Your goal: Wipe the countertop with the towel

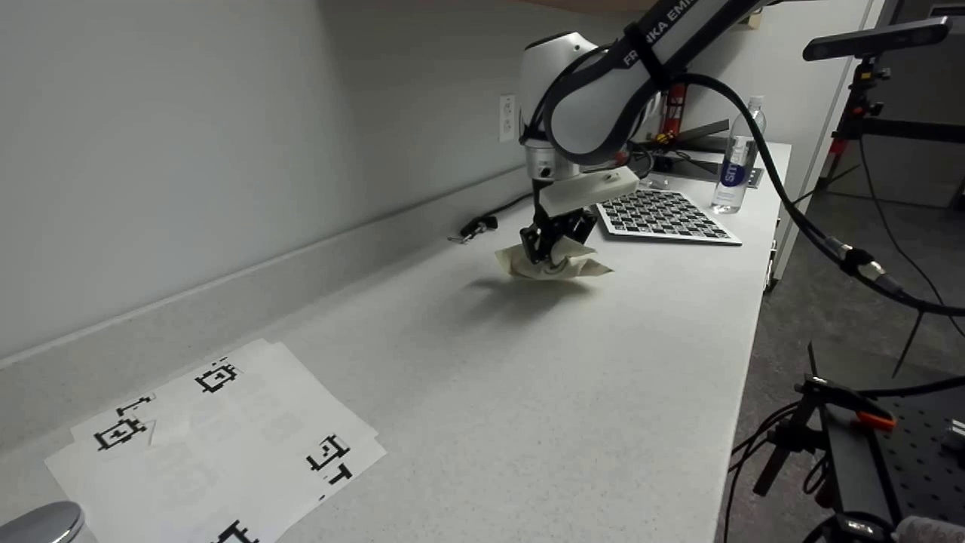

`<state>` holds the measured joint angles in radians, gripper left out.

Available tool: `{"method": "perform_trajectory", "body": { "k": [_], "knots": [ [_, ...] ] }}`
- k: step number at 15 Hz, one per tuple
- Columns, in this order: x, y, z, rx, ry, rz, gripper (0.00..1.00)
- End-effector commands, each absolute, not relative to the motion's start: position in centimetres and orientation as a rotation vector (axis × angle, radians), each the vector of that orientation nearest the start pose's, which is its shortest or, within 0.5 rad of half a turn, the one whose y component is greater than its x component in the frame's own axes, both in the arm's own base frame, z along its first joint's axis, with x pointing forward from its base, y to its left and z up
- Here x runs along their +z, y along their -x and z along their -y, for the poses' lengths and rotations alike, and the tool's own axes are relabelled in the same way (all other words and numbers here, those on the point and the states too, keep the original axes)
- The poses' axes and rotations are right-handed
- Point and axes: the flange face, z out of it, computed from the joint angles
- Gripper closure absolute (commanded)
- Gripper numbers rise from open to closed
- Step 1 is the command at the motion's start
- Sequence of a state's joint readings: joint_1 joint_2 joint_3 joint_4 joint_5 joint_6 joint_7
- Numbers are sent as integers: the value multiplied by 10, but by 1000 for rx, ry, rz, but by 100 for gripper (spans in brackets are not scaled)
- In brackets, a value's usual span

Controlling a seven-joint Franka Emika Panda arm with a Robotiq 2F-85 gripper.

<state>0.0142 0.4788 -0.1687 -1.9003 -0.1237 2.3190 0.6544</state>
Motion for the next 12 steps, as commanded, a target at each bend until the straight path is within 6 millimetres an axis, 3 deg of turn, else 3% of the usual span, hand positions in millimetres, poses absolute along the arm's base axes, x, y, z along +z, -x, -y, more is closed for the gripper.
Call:
{"method": "perform_trajectory", "body": {
  "k": [1, 2, 4, 11, 12],
  "knots": [
    [251, -618, 118, 5, 3160, -1023, 95],
    [250, -614, 123, 11, 3176, -997, 62],
    [251, -610, 131, 22, 3195, -947, 54],
    [270, -601, 141, 14, 3203, -832, 2],
    [275, -600, 142, 6, 3201, -825, 0]
  ]
}}
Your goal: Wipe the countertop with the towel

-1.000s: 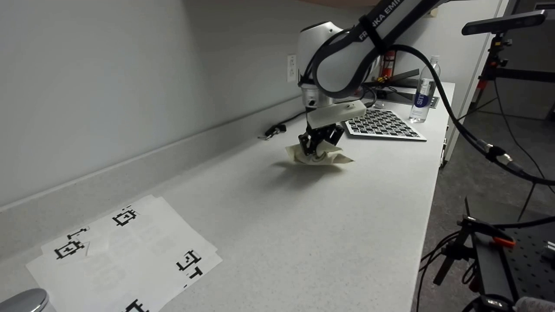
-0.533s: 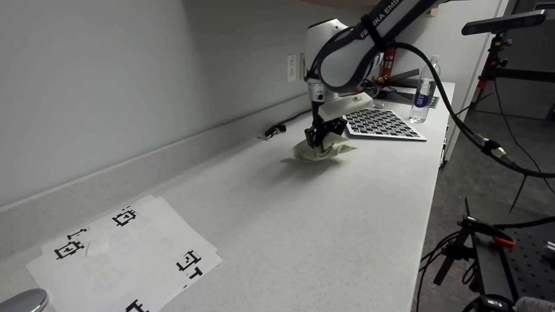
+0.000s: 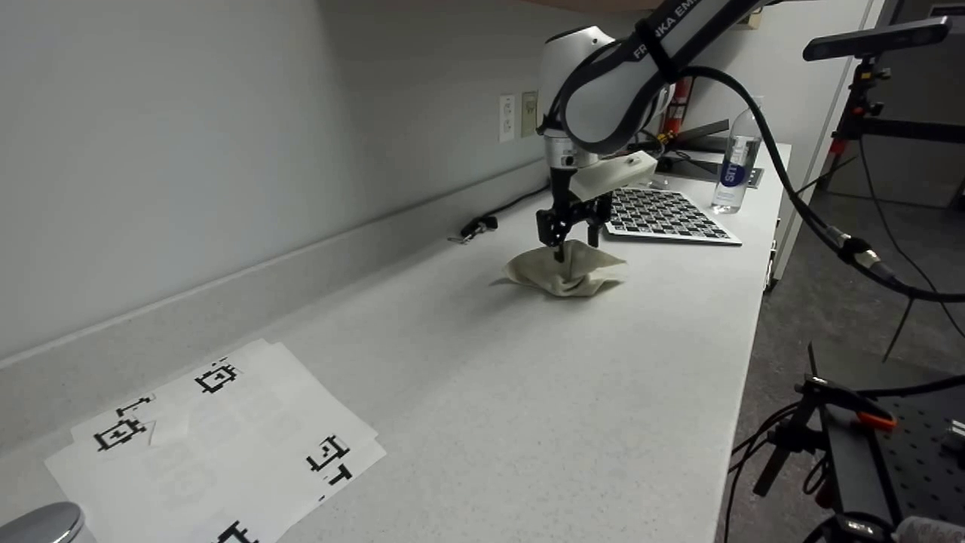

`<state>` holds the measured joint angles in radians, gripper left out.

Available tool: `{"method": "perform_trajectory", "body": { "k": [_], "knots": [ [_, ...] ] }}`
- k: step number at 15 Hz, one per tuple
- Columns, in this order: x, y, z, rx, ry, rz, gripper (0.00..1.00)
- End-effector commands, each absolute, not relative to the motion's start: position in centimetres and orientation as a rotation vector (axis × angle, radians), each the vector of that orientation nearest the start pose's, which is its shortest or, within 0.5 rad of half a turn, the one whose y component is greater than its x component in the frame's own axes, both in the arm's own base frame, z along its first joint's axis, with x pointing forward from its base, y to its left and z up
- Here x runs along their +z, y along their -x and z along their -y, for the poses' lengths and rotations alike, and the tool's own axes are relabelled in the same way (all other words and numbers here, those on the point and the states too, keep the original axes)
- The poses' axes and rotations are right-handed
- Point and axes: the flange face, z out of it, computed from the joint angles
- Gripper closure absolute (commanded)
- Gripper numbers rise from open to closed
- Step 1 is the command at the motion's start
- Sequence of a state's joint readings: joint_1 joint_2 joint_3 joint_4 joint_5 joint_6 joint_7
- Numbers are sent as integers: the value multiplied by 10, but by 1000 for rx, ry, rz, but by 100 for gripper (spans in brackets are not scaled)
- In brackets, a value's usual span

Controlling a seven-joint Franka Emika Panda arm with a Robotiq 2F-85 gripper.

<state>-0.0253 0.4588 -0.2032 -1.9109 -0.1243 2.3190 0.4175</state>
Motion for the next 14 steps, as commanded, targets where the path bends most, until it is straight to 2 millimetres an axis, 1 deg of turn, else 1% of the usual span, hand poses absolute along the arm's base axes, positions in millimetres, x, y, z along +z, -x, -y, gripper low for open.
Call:
{"method": "perform_trajectory", "body": {
  "k": [1, 4, 6, 10, 14],
  "knots": [
    [280, -598, 143, 0, 3196, -824, 0],
    [293, -590, 146, -10, 3186, -829, 0],
    [298, -578, 148, 0, 3179, -843, 0],
    [298, -540, 153, 79, 3122, -847, 0],
    [304, -502, 162, 82, 3084, -804, 0]
  ]
}}
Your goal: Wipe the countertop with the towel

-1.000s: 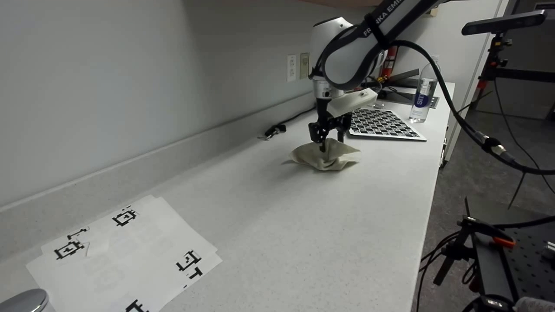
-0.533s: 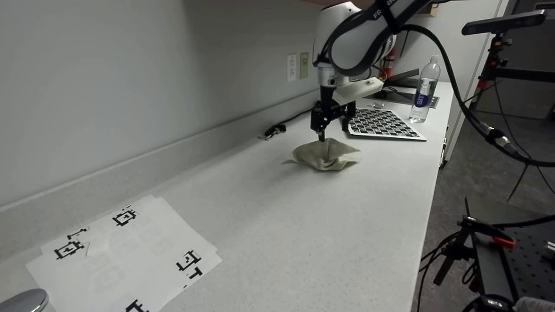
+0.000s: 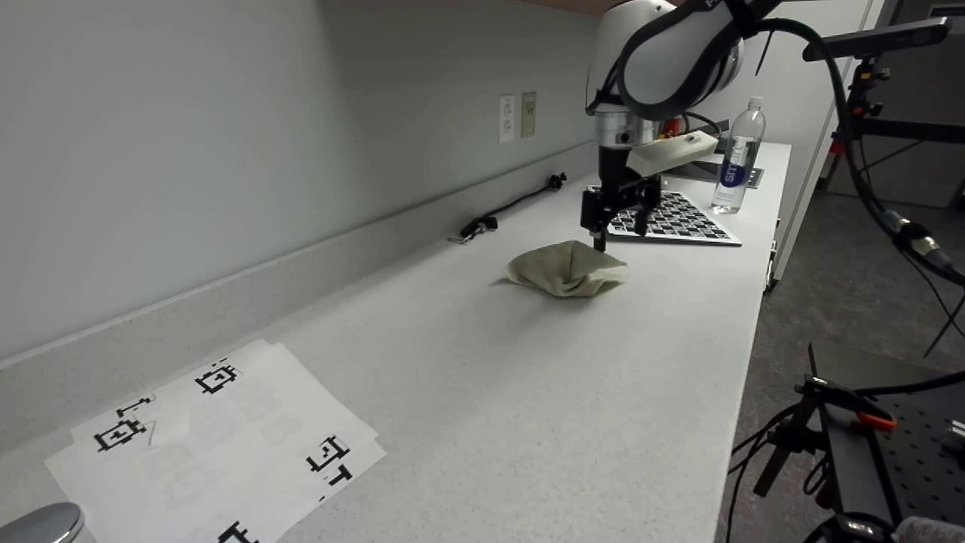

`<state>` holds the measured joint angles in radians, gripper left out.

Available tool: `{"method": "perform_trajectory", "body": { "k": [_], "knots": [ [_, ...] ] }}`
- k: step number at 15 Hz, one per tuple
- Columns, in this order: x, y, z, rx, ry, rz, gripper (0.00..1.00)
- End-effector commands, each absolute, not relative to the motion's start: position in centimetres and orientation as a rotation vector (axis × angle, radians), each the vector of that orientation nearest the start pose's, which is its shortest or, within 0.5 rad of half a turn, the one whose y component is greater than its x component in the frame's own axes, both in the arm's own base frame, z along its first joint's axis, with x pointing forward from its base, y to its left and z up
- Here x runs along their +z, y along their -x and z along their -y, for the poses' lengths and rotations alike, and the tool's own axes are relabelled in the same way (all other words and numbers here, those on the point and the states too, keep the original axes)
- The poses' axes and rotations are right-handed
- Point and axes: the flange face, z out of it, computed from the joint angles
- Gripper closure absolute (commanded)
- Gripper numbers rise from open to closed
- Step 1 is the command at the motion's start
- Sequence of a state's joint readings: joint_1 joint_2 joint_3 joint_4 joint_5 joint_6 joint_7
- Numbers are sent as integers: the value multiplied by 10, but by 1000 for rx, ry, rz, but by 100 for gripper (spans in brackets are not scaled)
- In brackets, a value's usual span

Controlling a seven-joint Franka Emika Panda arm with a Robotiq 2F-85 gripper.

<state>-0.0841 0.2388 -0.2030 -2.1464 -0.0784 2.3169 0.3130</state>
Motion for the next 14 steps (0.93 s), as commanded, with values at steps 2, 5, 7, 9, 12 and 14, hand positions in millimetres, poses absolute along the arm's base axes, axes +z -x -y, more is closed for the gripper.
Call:
{"method": "perform_trajectory", "body": {
  "k": [2, 5, 7, 9, 12, 14],
  "knots": [
    [315, -486, 164, 46, 3060, -745, 0],
    [340, -471, 163, -62, 3023, -617, 0],
    [359, -466, 159, -161, 3006, -517, 0],
    [376, -465, 153, -256, 2987, -416, 0],
    [395, -466, 142, -344, 2958, -292, 0],
    [404, -470, 136, -363, 2938, -237, 0]
  ]
}}
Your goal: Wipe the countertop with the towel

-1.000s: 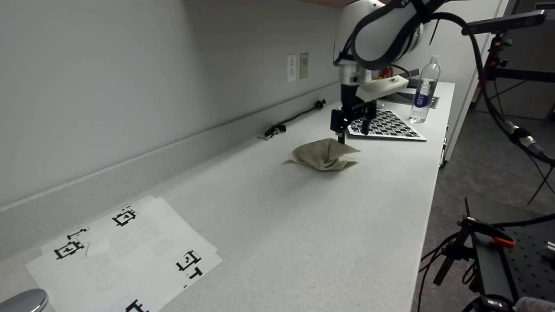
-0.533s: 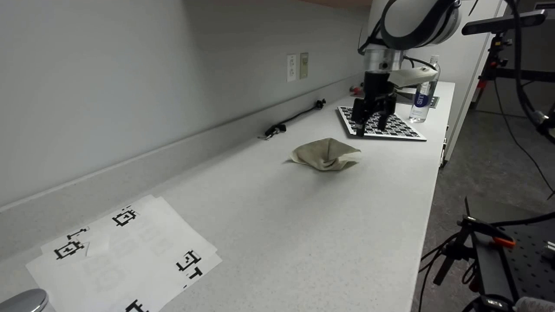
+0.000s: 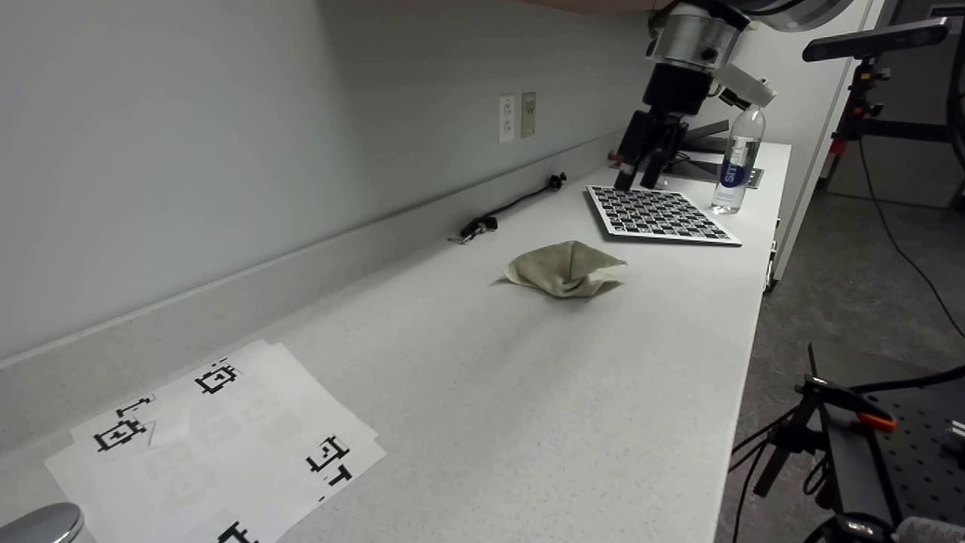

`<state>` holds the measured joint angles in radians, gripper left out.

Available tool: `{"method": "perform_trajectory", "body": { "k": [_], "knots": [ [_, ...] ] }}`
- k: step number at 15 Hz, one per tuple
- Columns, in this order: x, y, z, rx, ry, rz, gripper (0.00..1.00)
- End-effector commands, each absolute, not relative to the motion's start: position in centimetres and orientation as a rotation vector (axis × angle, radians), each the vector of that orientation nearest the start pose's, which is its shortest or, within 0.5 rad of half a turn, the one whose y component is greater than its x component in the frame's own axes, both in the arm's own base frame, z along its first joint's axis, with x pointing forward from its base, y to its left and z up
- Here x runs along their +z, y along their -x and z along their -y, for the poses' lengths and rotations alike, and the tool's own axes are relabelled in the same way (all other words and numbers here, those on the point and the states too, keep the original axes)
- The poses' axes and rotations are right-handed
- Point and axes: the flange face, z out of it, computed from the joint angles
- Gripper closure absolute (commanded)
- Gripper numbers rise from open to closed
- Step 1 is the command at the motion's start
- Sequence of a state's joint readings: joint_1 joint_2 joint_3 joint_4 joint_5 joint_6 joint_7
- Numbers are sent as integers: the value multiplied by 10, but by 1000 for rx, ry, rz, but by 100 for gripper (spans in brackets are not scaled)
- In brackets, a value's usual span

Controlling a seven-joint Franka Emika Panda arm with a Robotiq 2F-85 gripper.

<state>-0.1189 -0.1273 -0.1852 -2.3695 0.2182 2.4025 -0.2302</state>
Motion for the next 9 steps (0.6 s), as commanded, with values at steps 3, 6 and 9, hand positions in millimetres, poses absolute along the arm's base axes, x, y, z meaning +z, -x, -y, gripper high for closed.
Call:
{"method": "perform_trajectory", "body": {
  "k": [3, 6, 9],
  "knots": [
    [402, -477, 138, -338, 2960, -266, 0],
    [405, -478, 133, -346, 2960, -250, 0],
    [404, -478, 133, -346, 2960, -249, 0]
  ]
}}
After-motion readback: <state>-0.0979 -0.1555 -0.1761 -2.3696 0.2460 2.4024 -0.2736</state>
